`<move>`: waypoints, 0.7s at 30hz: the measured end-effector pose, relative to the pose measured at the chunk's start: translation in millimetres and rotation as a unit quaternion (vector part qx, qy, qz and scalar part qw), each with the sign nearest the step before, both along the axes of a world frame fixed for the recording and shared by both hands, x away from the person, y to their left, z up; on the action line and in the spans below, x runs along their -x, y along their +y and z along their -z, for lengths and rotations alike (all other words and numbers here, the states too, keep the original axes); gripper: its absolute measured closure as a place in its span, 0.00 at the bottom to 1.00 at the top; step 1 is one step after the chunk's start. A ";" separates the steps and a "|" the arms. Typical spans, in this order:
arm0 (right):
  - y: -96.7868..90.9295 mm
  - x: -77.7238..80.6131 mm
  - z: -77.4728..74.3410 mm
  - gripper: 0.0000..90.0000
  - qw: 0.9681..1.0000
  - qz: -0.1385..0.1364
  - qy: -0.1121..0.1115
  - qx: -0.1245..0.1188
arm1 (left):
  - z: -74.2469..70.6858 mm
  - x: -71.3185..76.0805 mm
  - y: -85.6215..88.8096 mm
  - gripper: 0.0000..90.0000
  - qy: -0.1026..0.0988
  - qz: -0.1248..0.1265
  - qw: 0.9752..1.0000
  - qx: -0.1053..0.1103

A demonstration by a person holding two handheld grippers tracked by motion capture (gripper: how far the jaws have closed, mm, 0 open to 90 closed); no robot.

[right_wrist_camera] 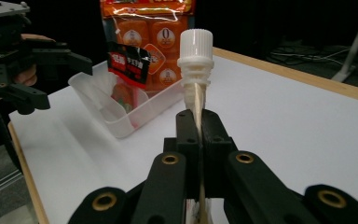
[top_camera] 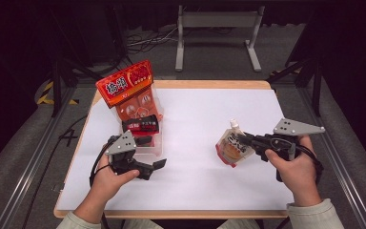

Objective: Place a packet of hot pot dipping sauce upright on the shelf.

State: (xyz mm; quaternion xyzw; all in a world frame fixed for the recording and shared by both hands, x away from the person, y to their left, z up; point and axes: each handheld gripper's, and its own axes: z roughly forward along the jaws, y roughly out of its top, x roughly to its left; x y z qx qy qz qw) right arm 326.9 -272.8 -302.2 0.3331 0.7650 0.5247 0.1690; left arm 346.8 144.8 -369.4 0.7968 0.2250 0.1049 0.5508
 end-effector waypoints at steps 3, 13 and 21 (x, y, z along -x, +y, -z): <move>8.2 -2.3 -7.8 0.98 1.000 -0.018 -0.005 0.005 | -1.3 1.1 -0.1 0.11 0.005 0.005 1.000 0.000; 36.6 -10.2 -29.0 0.98 0.996 -0.092 -0.010 -0.001 | -1.8 1.2 -3.4 0.08 0.008 0.030 0.999 0.008; 58.8 -16.1 -36.8 0.98 0.990 -0.138 -0.021 0.012 | -1.4 0.2 -6.8 0.09 0.002 0.039 0.999 0.008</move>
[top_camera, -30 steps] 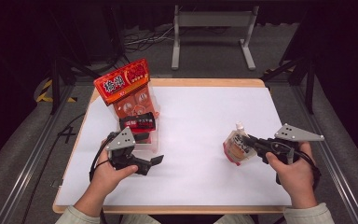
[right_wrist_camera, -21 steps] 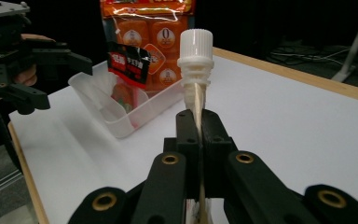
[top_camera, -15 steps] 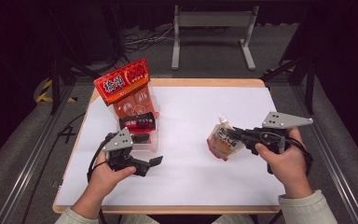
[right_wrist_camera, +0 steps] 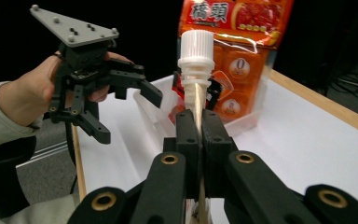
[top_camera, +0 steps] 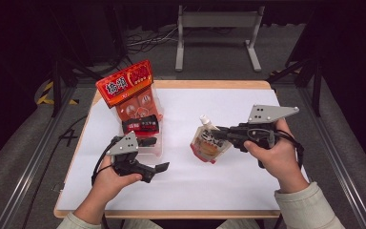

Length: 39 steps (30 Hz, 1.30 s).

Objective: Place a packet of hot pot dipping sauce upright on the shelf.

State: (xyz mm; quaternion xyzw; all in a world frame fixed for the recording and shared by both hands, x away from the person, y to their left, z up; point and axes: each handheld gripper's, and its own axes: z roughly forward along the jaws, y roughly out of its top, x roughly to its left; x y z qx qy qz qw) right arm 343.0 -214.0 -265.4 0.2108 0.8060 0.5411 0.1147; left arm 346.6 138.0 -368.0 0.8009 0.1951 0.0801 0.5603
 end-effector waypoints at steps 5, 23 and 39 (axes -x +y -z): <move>16.6 -6.7 -0.5 0.98 0.999 -0.032 -0.005 -0.004 | -1.4 -0.1 -1.4 0.10 -0.002 0.006 1.000 -0.003; 75.1 -20.6 -3.0 0.98 0.991 -0.134 -0.001 -0.005 | 0.0 5.6 10.5 0.13 -0.013 0.013 1.000 0.003; 111.8 -23.2 0.0 0.97 0.979 -0.203 -0.003 -0.027 | 5.2 5.0 3.0 0.56 -0.016 0.093 0.996 0.002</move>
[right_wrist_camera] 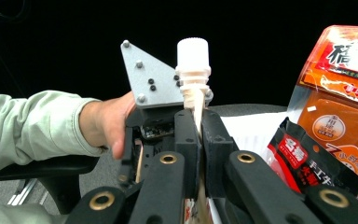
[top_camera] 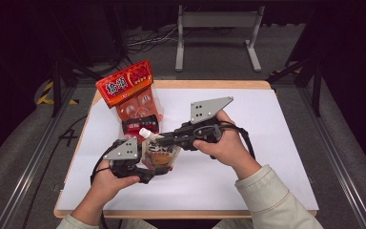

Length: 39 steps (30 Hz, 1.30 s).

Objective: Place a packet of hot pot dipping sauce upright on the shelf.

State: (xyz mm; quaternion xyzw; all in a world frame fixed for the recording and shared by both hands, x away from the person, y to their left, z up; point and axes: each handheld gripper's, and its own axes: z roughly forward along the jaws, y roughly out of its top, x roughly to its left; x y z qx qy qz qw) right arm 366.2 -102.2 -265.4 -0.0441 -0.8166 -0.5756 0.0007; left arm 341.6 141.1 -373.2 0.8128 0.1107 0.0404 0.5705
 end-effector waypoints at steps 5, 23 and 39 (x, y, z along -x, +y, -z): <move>1.8 -1.1 1.0 0.97 1.000 0.003 -0.002 0.002 | 0.0 0.5 1.5 0.70 0.015 0.014 1.000 -0.005; -16.4 1.8 4.3 0.58 0.997 0.040 0.007 -0.071 | -2.2 -4.5 19.6 0.85 0.037 -0.012 0.999 0.011; -113.2 21.7 78.1 0.53 0.983 0.156 0.037 -0.092 | 0.6 -28.0 52.2 0.85 -0.002 -0.126 0.992 0.025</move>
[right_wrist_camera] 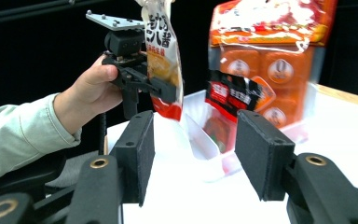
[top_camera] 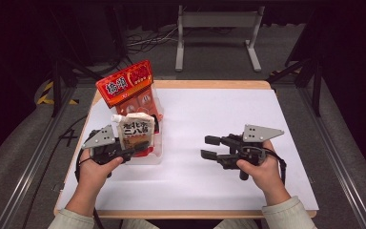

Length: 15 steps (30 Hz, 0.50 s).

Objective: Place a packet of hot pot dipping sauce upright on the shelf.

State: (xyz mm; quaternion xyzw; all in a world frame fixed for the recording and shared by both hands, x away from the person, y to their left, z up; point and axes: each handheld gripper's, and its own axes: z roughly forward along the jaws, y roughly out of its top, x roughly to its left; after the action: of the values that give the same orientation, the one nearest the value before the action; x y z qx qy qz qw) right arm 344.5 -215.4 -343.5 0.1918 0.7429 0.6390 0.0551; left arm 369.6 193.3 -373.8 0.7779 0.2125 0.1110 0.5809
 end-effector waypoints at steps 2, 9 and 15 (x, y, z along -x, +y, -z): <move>-7.7 2.4 4.9 0.53 1.000 0.006 0.004 -0.006 | 4.8 -4.6 0.9 0.85 0.001 -0.011 1.000 -0.004; -19.6 7.3 11.1 0.53 1.000 0.014 0.009 -0.010 | 12.9 -13.8 3.6 0.84 -0.004 -0.029 0.999 -0.030; -18.7 8.3 11.1 0.53 1.000 0.010 0.009 -0.015 | 17.5 -17.7 2.7 0.84 0.004 -0.028 0.999 -0.041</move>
State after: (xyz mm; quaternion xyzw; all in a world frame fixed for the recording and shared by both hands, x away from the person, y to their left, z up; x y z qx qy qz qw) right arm 336.1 -234.1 -354.7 0.2056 0.7318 0.6477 0.0520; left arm 387.3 195.9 -391.3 0.7955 0.2314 0.1326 0.5440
